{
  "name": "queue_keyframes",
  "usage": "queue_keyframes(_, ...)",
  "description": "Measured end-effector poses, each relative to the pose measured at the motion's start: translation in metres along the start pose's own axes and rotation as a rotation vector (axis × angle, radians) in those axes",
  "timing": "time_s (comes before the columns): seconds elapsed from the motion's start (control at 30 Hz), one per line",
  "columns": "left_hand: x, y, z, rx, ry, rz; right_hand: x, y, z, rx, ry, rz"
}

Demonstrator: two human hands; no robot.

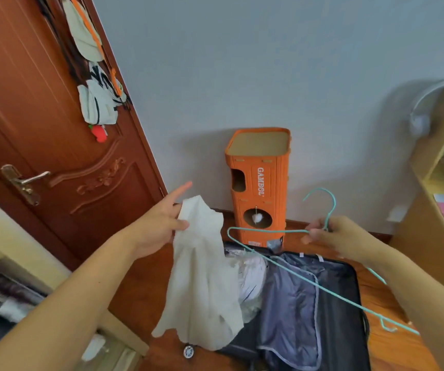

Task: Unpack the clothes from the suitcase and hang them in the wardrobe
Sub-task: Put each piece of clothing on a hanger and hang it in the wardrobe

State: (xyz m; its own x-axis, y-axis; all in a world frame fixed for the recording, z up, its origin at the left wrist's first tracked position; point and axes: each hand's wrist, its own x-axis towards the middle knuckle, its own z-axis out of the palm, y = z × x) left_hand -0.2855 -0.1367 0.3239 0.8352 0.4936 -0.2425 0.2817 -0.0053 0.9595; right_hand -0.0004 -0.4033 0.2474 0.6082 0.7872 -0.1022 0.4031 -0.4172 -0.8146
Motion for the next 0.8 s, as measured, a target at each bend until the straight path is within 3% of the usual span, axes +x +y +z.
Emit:
queue_keyframes(0.13, -0.009, 0.013, -0.013, 0.137, -0.069, -0.031, -0.019, -0.008, -0.002, 0.173, -0.022, -0.065)
queue_keyframes(0.33, -0.024, 0.039, -0.022, 0.137, -0.160, -0.031, -0.011, -0.036, 0.028, 0.416, -0.100, -0.097)
queue_keyframes(0.57, -0.040, 0.080, 0.004, 0.249, -0.147, 0.059, 0.002, -0.080, 0.062, 0.453, 0.042, -0.258)
queue_keyframes(0.63, -0.044, 0.082, 0.014, 0.308, -0.058, 0.158, 0.005, -0.088, 0.065, 0.444, 0.062, -0.257)
queue_keyframes(0.8, -0.048, 0.067, 0.023, 0.428, 0.400, 0.323, 0.000, -0.093, 0.040, 0.594, 0.179, -0.239)
